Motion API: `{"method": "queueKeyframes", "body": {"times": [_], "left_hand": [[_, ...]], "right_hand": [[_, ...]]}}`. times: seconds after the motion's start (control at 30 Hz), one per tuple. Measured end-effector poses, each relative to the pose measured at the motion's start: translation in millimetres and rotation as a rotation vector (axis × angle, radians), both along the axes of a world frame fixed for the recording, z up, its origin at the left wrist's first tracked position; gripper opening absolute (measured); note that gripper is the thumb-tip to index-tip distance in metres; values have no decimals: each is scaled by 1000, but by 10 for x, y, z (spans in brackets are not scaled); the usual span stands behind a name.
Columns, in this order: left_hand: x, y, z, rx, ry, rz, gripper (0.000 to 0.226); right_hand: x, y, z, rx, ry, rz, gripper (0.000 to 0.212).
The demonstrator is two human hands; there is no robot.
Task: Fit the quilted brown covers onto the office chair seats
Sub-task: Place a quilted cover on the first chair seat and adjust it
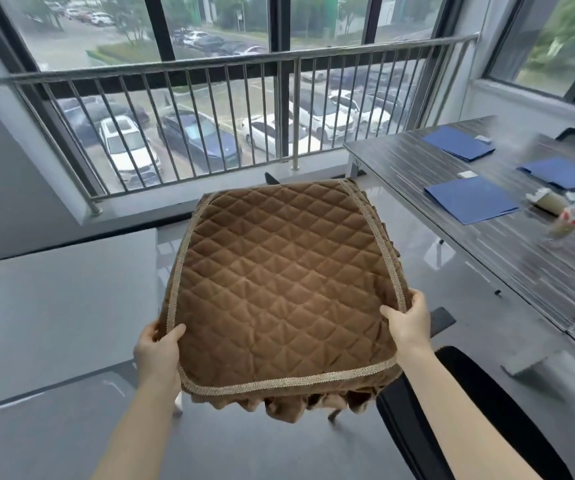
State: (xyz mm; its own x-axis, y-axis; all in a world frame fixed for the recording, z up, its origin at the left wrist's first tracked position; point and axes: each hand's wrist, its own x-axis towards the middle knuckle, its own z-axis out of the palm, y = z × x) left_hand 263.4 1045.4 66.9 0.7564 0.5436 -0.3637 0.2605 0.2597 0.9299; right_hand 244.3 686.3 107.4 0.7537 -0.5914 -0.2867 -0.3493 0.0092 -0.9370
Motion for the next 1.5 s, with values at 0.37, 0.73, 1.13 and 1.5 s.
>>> {"method": "queueKeyframes", "body": {"times": [0.37,0.73,1.13,1.5], "left_hand": [[1575,311,-20,-20,8,-44,32],[3653,393,-150,-29,50,-160,38],[5436,-510,-307,110,207,-413,39],[6664,-1860,-248,223,266,-706,20]], "right_hand": [[1535,262,-57,-2,17,-17,35],[3061,443,-269,5,28,-210,39],[4281,-137,20,-178,-45,-415,34],[5286,-1384,332,-292,-102,-408,34]]}}
